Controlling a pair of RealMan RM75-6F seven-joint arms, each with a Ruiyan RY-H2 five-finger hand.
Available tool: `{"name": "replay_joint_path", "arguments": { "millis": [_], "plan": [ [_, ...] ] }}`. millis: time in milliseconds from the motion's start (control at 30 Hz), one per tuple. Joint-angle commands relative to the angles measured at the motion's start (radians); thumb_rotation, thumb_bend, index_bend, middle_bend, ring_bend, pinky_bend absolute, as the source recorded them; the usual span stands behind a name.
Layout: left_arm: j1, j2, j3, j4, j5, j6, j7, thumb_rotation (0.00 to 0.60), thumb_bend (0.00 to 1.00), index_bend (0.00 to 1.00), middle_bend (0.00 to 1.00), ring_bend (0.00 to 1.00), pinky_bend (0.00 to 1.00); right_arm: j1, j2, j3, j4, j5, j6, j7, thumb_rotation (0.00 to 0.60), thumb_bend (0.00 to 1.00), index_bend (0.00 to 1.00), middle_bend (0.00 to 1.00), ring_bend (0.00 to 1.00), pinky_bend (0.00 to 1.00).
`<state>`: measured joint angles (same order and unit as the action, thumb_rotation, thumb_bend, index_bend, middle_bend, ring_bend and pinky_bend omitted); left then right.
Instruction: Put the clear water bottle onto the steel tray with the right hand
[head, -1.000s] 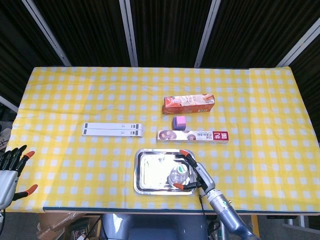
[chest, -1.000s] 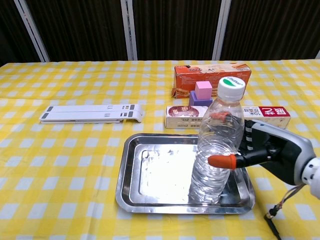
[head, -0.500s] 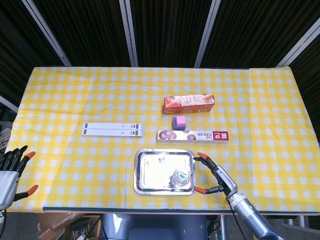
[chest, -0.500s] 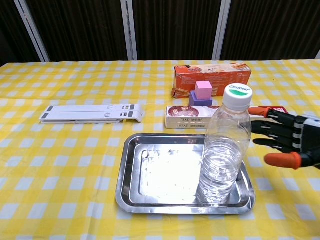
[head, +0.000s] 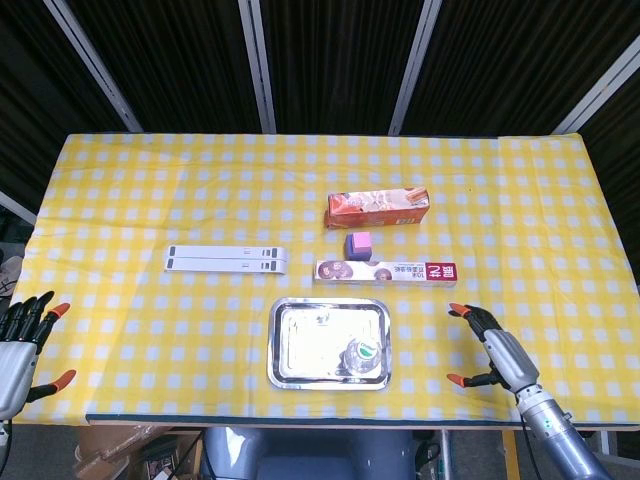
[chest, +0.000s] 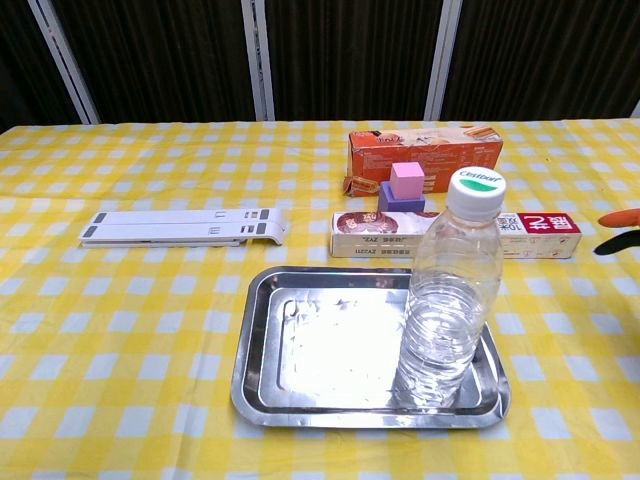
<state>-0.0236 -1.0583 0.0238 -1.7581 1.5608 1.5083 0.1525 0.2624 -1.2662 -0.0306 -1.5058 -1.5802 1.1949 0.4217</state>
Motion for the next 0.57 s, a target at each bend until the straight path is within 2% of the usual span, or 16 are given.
{"name": "replay_joint_path", "arguments": {
  "millis": [33,333,567],
  "plan": [
    [0.001,0.000,0.000,0.000,0.000,0.001,0.000,0.600,0.20,0.13,0.00,0.00,0.00,-0.131,-0.043,0.042,0.067,0.143,0.194,-0.545,0.600,0.14,0.09,0.15,0.01,0.00],
    [0.003,0.005,-0.004,0.003,-0.005,0.008,-0.013,0.600,0.20,0.13,0.00,0.00,0.00,-0.162,-0.047,0.055,0.082,0.130,0.276,-0.653,0.600,0.14,0.09,0.08,0.00,0.00],
    [-0.005,0.007,-0.012,0.014,-0.023,-0.008,-0.030,0.600,0.20,0.13,0.00,0.00,0.00,-0.184,-0.031,0.061,0.018,0.128,0.315,-0.711,0.600,0.14,0.09,0.07,0.00,0.00]
  ]
}}
